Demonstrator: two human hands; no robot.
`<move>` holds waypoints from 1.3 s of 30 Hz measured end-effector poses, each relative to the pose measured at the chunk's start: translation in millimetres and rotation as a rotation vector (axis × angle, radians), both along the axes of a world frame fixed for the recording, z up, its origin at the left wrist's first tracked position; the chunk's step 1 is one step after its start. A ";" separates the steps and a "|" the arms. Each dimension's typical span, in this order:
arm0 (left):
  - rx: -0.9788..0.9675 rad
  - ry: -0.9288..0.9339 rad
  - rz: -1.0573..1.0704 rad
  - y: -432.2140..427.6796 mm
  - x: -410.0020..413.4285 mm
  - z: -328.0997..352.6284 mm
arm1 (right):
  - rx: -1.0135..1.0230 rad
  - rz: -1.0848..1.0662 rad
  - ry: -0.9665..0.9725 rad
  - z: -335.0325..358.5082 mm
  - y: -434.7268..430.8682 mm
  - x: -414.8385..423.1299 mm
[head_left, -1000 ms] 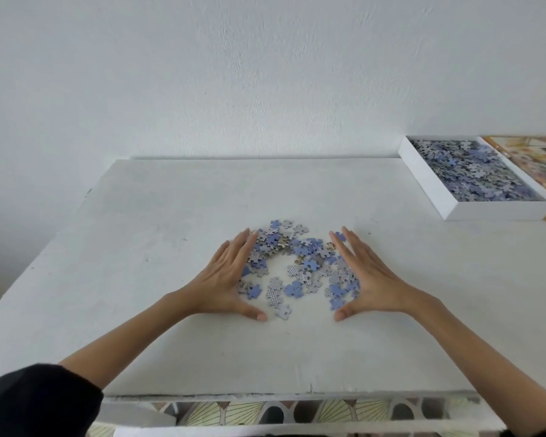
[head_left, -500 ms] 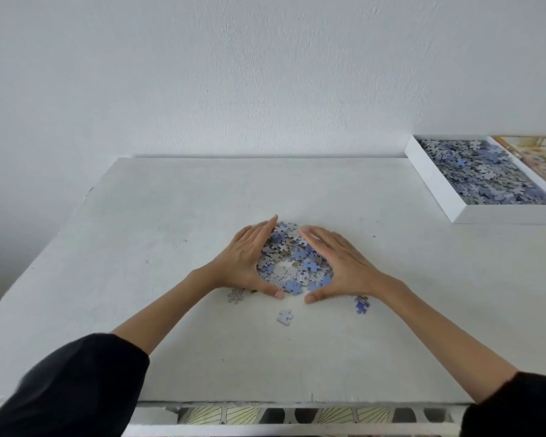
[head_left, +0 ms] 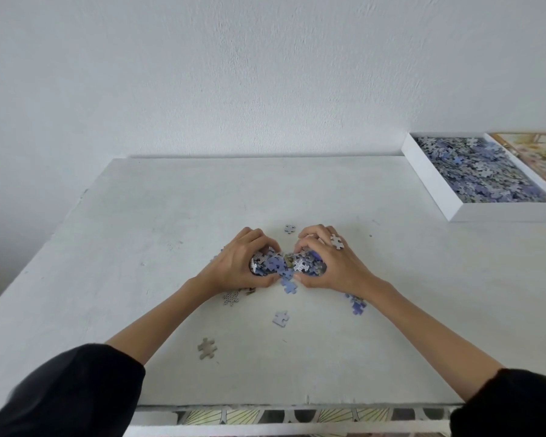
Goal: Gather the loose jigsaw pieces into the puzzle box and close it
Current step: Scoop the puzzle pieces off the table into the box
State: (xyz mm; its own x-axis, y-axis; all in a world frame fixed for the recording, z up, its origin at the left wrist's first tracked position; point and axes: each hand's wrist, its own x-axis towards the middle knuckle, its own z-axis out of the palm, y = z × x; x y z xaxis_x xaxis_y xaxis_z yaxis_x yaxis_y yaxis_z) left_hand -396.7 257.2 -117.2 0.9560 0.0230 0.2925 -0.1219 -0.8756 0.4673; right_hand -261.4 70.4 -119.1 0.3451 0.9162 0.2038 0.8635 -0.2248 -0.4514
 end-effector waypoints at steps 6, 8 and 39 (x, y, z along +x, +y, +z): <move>-0.054 -0.002 -0.027 -2.4 -0.5 2.4 | 0.019 0.042 0.053 3.1 2.9 -1.6; -0.068 0.012 -0.006 -3.7 -1.4 2.3 | -0.021 0.037 0.043 4.5 5.8 -2.4; -0.247 -0.302 0.052 -38.7 43.5 57.3 | 0.369 0.002 0.595 59.6 -14.2 54.5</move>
State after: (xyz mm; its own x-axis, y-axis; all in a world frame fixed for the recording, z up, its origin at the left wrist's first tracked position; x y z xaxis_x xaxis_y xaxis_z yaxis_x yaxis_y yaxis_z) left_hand -353.2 218.5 -59.9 0.8236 0.1744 0.5397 -0.2441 -0.7499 0.6149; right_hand -206.9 56.2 -59.5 0.4929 0.8242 0.2789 0.4464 0.0356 -0.8941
